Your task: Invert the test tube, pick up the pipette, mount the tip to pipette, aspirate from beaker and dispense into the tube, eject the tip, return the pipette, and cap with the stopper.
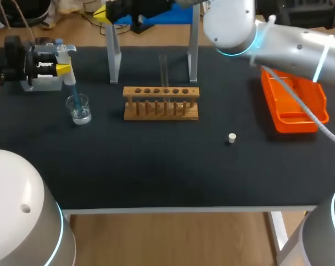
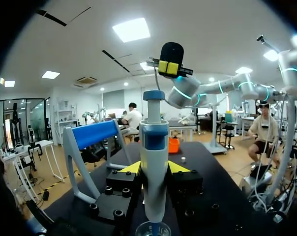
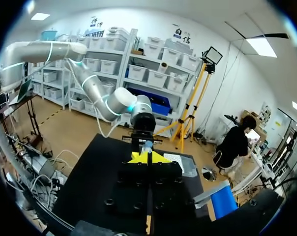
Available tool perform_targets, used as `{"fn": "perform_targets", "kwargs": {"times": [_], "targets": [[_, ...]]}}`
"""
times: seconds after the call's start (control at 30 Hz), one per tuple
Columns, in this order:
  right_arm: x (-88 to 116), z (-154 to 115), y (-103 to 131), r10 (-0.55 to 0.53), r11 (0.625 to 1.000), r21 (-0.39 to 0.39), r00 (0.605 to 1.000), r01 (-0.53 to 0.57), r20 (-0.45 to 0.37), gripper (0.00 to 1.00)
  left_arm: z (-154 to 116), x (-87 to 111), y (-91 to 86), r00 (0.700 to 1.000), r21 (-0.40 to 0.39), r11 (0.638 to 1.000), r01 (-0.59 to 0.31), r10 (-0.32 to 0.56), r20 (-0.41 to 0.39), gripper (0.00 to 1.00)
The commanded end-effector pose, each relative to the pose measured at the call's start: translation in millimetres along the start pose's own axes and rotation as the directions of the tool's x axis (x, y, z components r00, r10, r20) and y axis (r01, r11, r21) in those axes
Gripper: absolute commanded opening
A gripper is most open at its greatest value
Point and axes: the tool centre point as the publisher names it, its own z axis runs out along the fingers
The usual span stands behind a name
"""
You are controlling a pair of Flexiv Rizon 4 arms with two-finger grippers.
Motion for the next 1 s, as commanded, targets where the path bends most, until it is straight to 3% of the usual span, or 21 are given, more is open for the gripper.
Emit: {"fn": "perform_targets", "kwargs": {"times": [0.03,0.73,0.77,0.8,0.83,1.0], "targets": [[1,-49,-11,0.011,1.0,0.01,1.0,-0.011,-0.002,0.0,0,0.0,-0.5,1.0,-0.001,1.0,0.0,0.0,-0.001,0.0],[3,-126,-106,0.159,0.986,0.034,0.979,-0.165,0.13,0.0,0,0.0,-0.5,1.0,-0.001,1.0,0.0,0.0,-0.001,0.0],[4,-129,-109,0.162,0.985,0.035,0.978,-0.168,0.134,0.11,0,0.0,-0.5,1.0,-0.001,1.0,0.0,0.0,-0.001,0.0],[4,-133,-112,0.167,0.984,0.038,0.975,-0.175,0.146,0.42,0,0.0,-0.5,1.0,-0.001,1.0,0.0,0.0,-0.001,0.0],[5,-137,-115,0.172,0.983,0.037,0.973,-0.18,0.153,0.97,0,0.0,-0.5,1.0,-0.001,1.0,0.0,0.0,-0.001,0.0],[6,-149,-124,0.174,0.983,0.025,0.973,-0.18,0.154,1.0,0,0.0,-0.5,1.0,-0.001,1.0,0.0,0.0,-0.001,0.0]]}}
